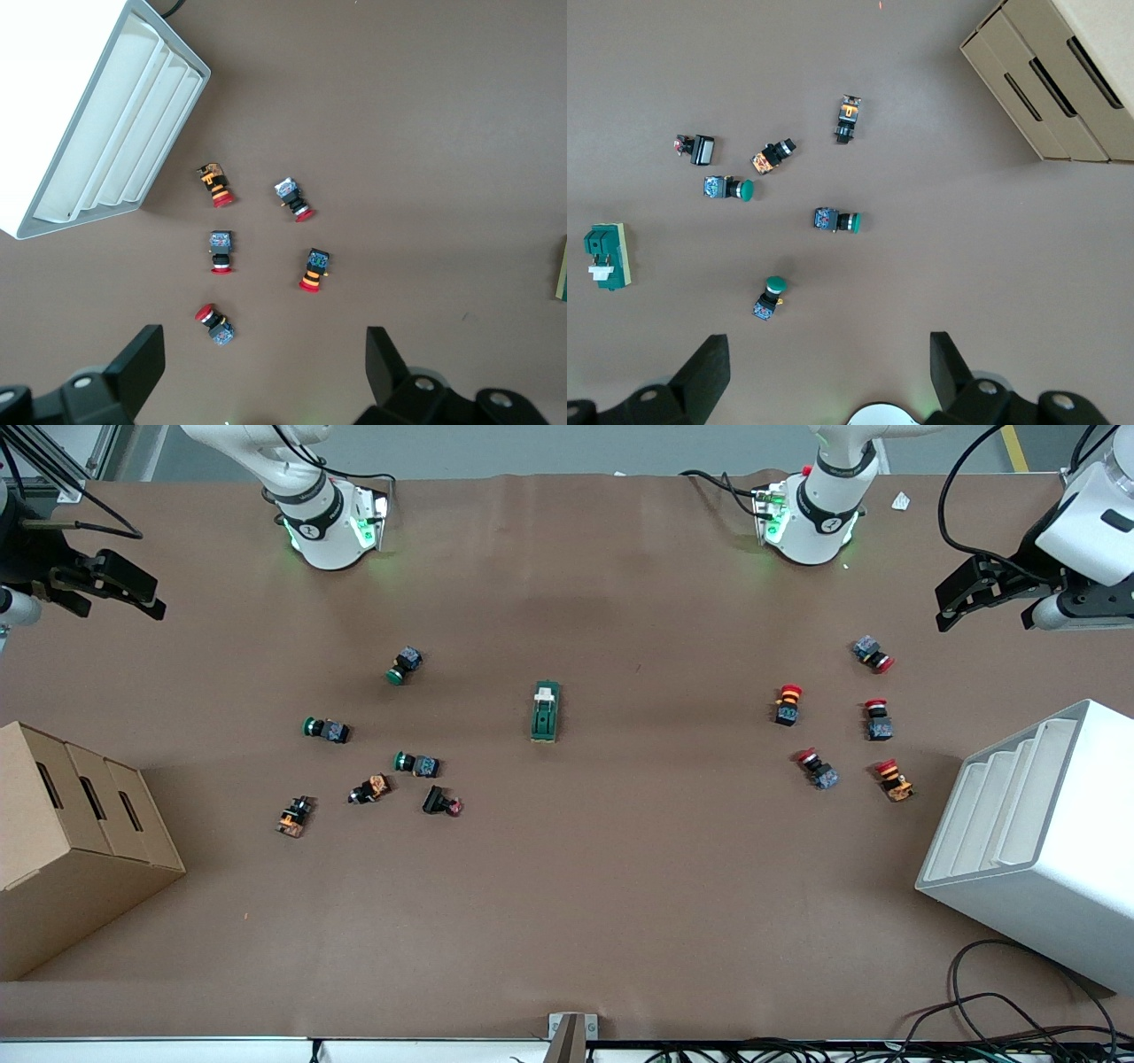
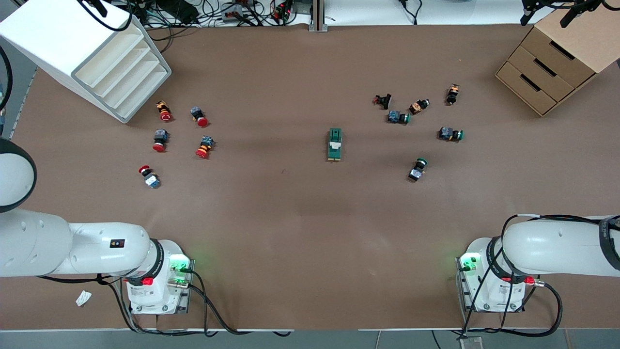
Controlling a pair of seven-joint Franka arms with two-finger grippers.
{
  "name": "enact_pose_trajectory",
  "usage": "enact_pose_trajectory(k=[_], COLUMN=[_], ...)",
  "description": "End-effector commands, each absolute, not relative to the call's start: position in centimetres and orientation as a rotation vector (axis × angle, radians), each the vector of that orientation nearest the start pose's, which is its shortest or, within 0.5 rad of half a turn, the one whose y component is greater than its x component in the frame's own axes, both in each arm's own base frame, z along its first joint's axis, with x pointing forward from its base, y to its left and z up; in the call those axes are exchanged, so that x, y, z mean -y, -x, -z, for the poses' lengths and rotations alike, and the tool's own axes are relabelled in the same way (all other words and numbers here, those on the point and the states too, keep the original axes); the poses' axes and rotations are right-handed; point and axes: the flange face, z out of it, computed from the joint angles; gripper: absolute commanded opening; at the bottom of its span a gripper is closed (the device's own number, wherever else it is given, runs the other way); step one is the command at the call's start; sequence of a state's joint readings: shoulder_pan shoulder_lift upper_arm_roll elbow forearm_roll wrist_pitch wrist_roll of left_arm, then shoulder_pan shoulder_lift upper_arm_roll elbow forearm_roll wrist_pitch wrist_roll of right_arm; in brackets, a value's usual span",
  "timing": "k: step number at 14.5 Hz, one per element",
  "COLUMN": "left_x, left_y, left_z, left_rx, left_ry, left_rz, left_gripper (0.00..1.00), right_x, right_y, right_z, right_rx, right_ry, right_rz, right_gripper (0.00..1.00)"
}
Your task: Close load switch with both arms
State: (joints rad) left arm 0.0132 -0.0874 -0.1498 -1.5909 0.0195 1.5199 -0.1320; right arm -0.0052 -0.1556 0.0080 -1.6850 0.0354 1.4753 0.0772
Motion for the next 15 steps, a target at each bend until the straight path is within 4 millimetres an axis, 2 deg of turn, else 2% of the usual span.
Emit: enact_pose_trajectory(k=[1, 3, 6, 8, 9, 10, 12, 14, 15], left_x=[7.2, 7.5, 10.2, 14.8, 17.5, 20.5, 27.8, 33.9, 36.9], left_y=[-51.8, -52.0, -53.0, -53.8, -53.6, -53.2, -51.3, -49.4, -48.2], left_z=[-66.4, -66.7, -65.5, -63.4, -62.7, -61.6, -59.3, -56.4, -54.9], left_rx=[-0.024, -0.019, -0.083, -0.199, -0.229, -0.21, -0.13, -0.038, -0.007], left_ry=[3.116, 3.116, 3.129, 3.133, 3.133, 3.139, 3.156, 3.179, 3.187], left_rz=[0.052, 0.062, 0.055, 0.065, 0.065, 0.058, 0.043, 0.028, 0.034], left_gripper=[1.0, 1.0, 1.0, 1.0, 1.0, 1.0, 1.0, 1.0, 1.0], right_x=[-0.8, -0.8, -0.9, -0.6, -0.3, -0.2, 0.1, 0.2, 0.5], right_y=[-48.7, -48.7, -48.6, -48.6, -48.9, -49.7, -51.6, -54.0, -54.7], right_z=[-64.6, -64.7, -64.8, -65.3, -65.6, -64.8, -63.0, -58.9, -58.2], right_rx=[-0.097, -0.097, -0.093, -0.101, -0.128, -0.131, -0.137, -0.125, -0.13], right_ry=[3.094, 3.094, 3.096, 3.096, 3.095, 3.102, 3.105, 3.102, 3.103], right_rz=[-0.079, -0.076, -0.081, -0.09, -0.081, -0.1, -0.149, -0.263, -0.271], right_gripper=[1.0, 1.0, 1.0, 1.0, 1.0, 1.0, 1.0, 1.0, 1.0])
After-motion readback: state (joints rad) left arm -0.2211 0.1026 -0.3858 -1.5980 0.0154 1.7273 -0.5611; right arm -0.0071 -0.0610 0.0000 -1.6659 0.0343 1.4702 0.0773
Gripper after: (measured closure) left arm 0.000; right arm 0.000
